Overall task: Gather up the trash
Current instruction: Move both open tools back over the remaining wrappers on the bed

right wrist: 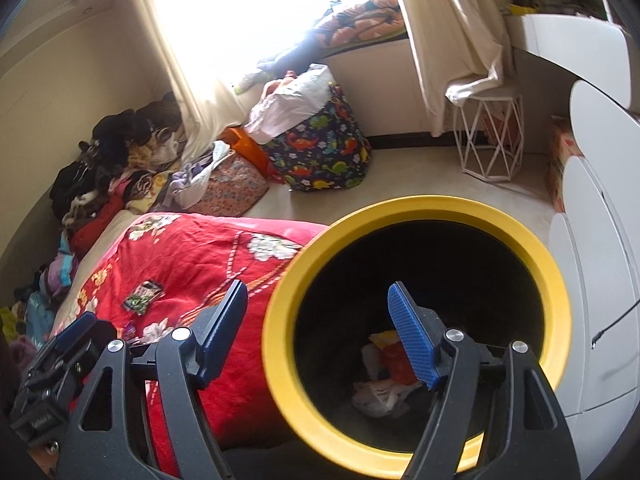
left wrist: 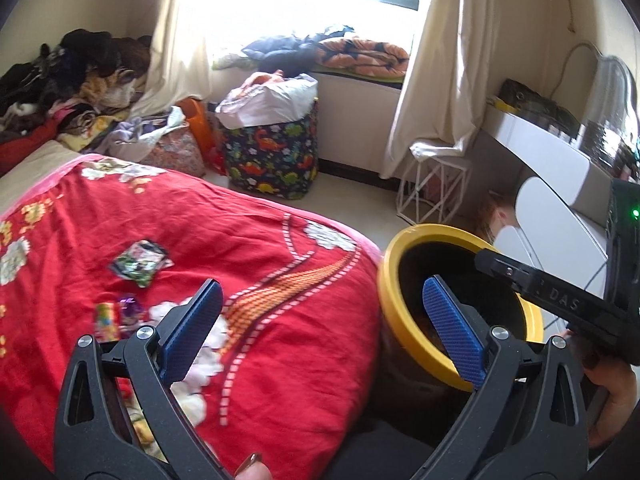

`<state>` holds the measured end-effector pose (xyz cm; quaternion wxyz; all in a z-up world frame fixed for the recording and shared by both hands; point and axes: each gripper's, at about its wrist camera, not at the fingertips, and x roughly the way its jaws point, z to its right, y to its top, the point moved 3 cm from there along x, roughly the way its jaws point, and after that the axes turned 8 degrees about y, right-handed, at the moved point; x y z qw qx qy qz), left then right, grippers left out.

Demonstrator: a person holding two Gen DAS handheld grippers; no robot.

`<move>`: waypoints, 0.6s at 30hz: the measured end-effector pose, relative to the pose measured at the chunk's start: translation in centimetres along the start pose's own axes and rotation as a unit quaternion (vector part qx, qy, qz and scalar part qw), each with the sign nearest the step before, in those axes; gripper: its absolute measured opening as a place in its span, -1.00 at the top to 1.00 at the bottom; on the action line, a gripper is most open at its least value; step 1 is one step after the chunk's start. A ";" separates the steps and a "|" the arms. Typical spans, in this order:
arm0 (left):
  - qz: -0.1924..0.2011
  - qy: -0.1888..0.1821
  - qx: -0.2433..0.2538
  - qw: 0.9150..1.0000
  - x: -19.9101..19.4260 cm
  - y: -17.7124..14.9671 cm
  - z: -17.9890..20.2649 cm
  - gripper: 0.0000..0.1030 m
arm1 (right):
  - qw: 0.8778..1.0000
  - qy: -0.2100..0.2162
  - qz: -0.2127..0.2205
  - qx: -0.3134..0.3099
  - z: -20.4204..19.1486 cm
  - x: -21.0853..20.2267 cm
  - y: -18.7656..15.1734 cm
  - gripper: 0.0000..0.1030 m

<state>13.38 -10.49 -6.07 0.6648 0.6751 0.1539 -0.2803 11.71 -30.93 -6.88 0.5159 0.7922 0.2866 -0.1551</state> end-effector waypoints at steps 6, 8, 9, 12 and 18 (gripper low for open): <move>0.014 0.024 -0.018 0.999 -1.0 0.3 -3.5 -0.79 | 0.999 0.019 -0.015 -0.029 -3.3 1.3 -0.7 -0.42; 0.017 0.033 -0.022 0.999 -1.3 0.4 -4.6 -0.79 | 0.999 0.026 -0.023 -0.039 -4.5 1.9 -1.0 -0.42; 0.019 0.040 -0.023 0.999 -1.4 0.4 -5.2 -0.79 | 0.998 0.030 -0.028 -0.045 -5.2 2.2 -1.1 -0.42; 0.021 0.058 -0.036 0.997 -1.9 0.2 -7.6 -0.79 | 0.996 0.044 -0.043 -0.062 -7.1 3.4 -1.6 -0.42; 0.005 0.094 -0.071 0.993 -2.7 -0.9 -12.9 -0.79 | 0.990 0.068 -0.074 -0.101 -11.3 6.0 -2.1 -0.42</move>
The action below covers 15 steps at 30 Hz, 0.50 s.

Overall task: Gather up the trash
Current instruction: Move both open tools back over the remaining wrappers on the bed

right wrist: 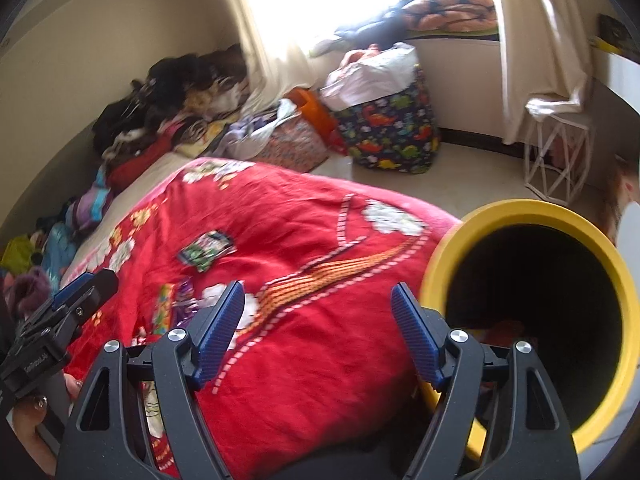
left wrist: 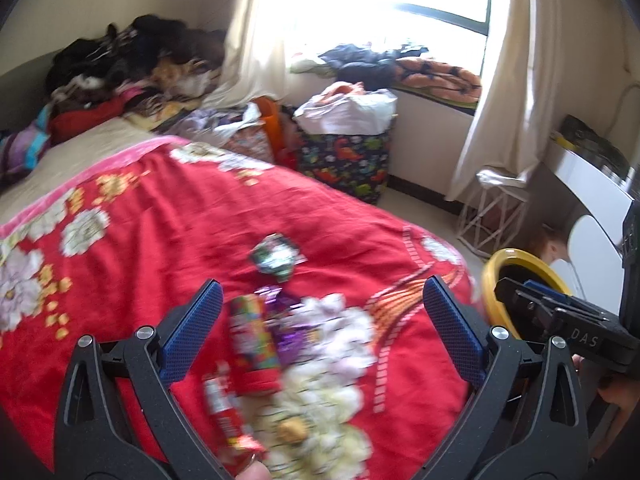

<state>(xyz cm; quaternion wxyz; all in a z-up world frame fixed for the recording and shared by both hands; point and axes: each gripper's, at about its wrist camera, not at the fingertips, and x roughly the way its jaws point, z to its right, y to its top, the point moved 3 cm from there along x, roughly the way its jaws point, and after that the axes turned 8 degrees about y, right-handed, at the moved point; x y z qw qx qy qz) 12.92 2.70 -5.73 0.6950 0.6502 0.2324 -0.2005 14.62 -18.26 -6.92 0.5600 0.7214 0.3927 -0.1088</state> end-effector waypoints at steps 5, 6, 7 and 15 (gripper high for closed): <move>-0.017 0.024 -0.021 0.999 0.0 -1.3 -4.0 -0.78 | 0.999 0.026 -0.028 -0.017 -2.9 3.0 0.5 -0.42; -0.021 0.026 -0.022 0.999 0.0 -1.6 -4.6 -0.76 | 0.999 0.035 -0.035 -0.020 -3.6 3.7 0.6 -0.42; -0.028 0.029 -0.025 0.999 0.1 -2.1 -5.3 -0.69 | 0.998 0.040 -0.041 -0.023 -4.2 4.5 0.7 -0.41; -0.076 0.011 -0.044 0.996 0.9 -5.2 -7.4 -0.21 | 0.994 0.067 -0.088 -0.023 -7.6 9.5 0.3 -0.16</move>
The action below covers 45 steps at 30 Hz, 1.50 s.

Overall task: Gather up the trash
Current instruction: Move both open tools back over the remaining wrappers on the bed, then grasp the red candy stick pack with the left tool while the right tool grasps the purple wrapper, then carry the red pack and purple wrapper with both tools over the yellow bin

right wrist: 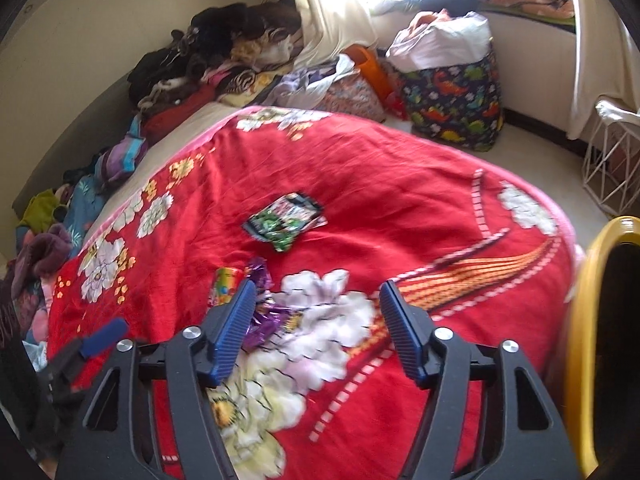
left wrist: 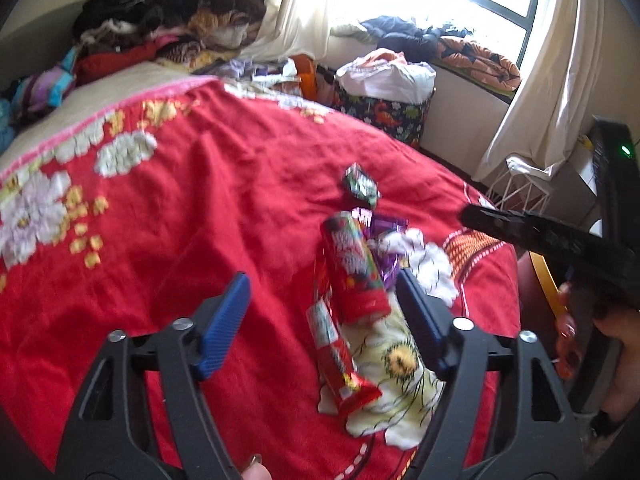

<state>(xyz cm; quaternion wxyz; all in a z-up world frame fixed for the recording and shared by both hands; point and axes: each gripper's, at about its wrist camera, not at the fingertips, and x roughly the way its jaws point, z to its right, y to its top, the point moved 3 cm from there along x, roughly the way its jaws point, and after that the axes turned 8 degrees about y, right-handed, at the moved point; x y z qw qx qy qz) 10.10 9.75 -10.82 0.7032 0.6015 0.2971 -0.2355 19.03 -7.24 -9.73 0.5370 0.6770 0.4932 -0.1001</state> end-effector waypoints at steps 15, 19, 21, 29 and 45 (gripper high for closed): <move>-0.070 -0.046 -0.025 0.996 2.6 -3.4 0.7 0.28 | 0.997 0.053 -0.038 0.044 -0.9 6.2 0.0 0.73; -0.084 -0.047 -0.030 0.995 3.3 -4.1 0.7 0.68 | 0.998 0.054 -0.014 0.039 -0.4 4.3 -0.5 0.79; -0.084 -0.046 -0.029 0.995 3.4 -4.2 0.6 0.73 | 0.998 0.050 -0.001 0.039 0.0 3.1 -0.8 0.79; -0.036 -0.042 -0.042 0.998 1.0 -1.7 -0.1 0.77 | 0.997 0.046 0.033 0.052 1.9 -1.3 -1.8 0.80; 0.014 -0.097 0.011 0.995 -1.8 2.0 7.5 0.77 | 0.991 0.032 0.103 0.076 6.0 -9.1 -0.8 0.80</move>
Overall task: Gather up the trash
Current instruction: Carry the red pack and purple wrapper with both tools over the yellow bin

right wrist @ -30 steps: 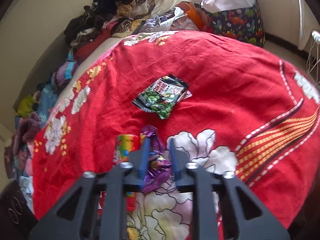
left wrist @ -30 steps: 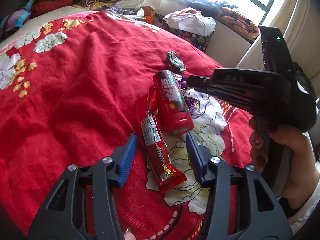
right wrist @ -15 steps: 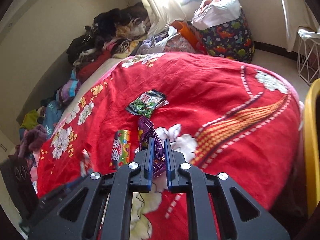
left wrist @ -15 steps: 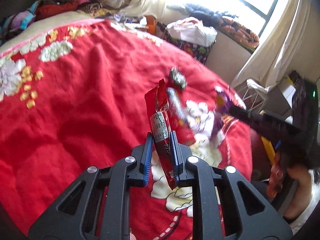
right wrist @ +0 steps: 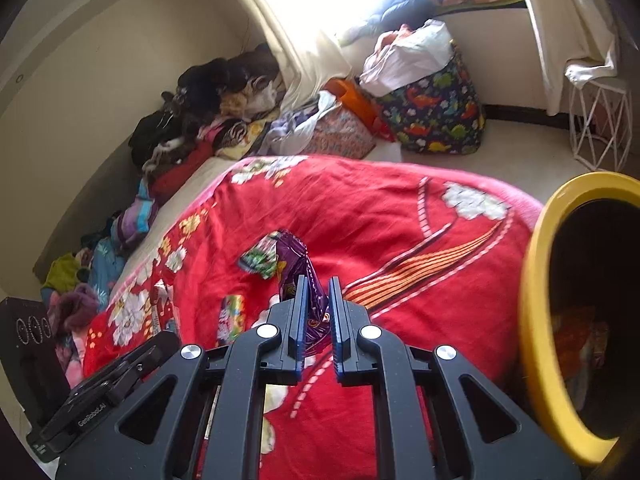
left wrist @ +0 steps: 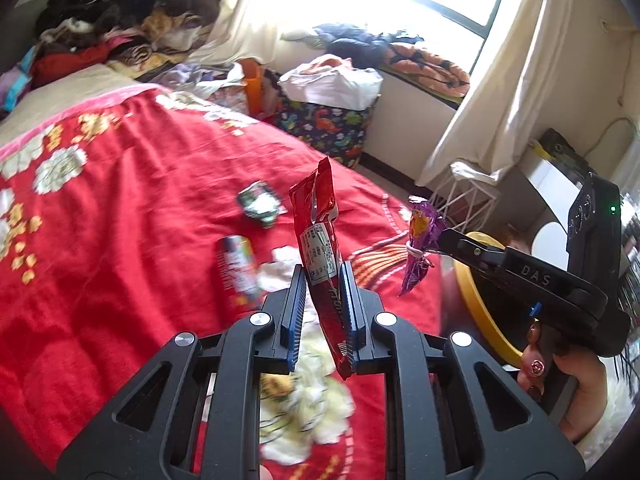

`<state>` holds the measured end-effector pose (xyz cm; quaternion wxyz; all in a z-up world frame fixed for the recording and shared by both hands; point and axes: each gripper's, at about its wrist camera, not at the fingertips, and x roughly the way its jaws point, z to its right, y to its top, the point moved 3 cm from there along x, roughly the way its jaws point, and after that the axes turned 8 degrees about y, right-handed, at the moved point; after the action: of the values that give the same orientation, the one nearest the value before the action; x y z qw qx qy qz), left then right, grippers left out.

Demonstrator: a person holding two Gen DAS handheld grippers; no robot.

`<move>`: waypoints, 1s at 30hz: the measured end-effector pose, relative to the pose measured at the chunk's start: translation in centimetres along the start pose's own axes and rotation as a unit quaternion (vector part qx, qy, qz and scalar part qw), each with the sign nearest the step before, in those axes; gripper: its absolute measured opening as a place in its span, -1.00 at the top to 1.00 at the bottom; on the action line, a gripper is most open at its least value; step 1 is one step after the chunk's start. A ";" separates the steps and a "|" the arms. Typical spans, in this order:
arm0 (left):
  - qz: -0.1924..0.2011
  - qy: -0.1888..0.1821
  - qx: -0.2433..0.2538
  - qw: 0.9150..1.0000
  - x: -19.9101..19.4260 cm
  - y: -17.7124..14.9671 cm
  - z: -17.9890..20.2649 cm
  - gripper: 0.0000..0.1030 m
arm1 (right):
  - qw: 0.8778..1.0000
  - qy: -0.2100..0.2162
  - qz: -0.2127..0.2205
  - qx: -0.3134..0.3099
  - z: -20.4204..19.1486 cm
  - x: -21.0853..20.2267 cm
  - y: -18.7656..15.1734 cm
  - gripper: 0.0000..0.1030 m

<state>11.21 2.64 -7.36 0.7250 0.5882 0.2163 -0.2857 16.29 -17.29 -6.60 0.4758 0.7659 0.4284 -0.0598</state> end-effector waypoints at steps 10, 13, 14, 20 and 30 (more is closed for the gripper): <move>0.013 -0.027 0.035 0.999 -0.1 0.8 4.6 0.77 | 0.999 -0.034 0.029 0.024 3.5 -3.8 0.8 0.80; 0.014 -0.035 0.045 0.998 -0.1 0.7 5.7 0.77 | 0.998 -0.041 0.036 0.033 4.7 -4.9 0.9 0.80; 0.014 -0.038 0.048 0.998 -0.1 0.7 6.2 0.77 | 0.998 -0.043 0.038 0.035 4.9 -5.1 0.9 0.80; 0.015 -0.052 0.063 0.997 0.0 0.5 8.6 0.77 | 0.996 -0.055 0.054 0.047 6.6 -7.1 1.0 0.80; 0.014 -0.069 0.092 0.993 0.2 -0.1 12.0 0.77 | 0.992 -0.077 0.077 0.062 8.6 -9.8 1.0 0.80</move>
<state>11.06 -9.16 -5.01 0.6850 0.6345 0.1302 -0.3337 13.60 -30.09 -5.65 0.4618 0.8180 0.3256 -0.1078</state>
